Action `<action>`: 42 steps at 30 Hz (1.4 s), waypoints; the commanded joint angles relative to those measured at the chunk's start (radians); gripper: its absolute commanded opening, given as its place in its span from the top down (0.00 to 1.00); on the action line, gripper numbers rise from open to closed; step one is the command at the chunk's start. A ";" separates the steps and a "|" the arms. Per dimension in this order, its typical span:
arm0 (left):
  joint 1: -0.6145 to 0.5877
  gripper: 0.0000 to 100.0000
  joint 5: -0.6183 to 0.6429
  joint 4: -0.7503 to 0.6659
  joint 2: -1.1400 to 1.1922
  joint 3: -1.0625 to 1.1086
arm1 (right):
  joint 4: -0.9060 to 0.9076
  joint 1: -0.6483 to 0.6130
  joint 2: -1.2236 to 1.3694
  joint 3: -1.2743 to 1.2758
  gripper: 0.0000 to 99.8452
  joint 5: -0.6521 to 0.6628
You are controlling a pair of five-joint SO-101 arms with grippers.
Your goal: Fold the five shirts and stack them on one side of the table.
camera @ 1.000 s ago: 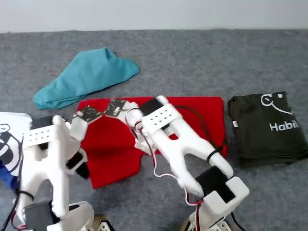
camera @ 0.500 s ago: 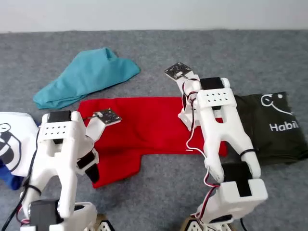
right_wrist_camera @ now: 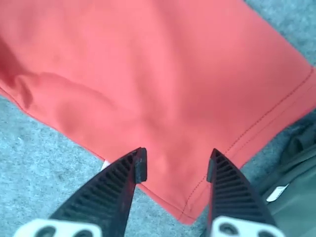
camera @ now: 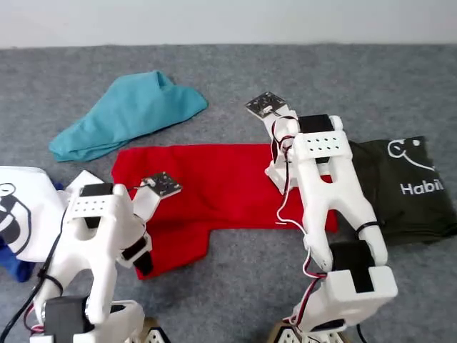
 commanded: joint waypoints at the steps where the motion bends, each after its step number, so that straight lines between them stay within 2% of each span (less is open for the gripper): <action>1: 0.006 0.82 0.011 -0.012 -0.011 0.016 | 0.008 0.012 -0.048 -0.012 0.80 0.008; 10: 0.008 0.82 0.011 -0.044 -0.011 0.041 | 0.008 0.012 -0.048 -0.012 0.80 0.008; 14: 0.023 0.89 0.008 -0.120 -0.011 0.088 | 0.008 0.012 -0.048 -0.012 0.80 0.008; 19: 0.127 0.99 0.008 -0.124 -0.011 0.134 | 0.008 0.012 -0.048 -0.012 0.80 0.008; 24: 0.149 0.99 0.009 -0.117 -0.020 0.130 | 0.008 0.012 -0.048 -0.012 0.80 0.008; 26: 0.140 0.99 0.011 -0.086 -0.020 0.099 | 0.008 0.012 -0.048 -0.012 0.80 0.008; 33: 0.132 0.99 0.008 0.187 -0.018 -0.168 | 0.010 0.012 -0.048 -0.012 0.80 0.008; 36: 0.132 0.99 0.006 0.196 -0.012 -0.246 | 0.024 0.010 -0.048 -0.012 0.80 0.006; 42: 0.132 0.99 0.006 0.117 -0.011 -0.297 | 0.051 0.010 -0.048 -0.012 0.80 0.006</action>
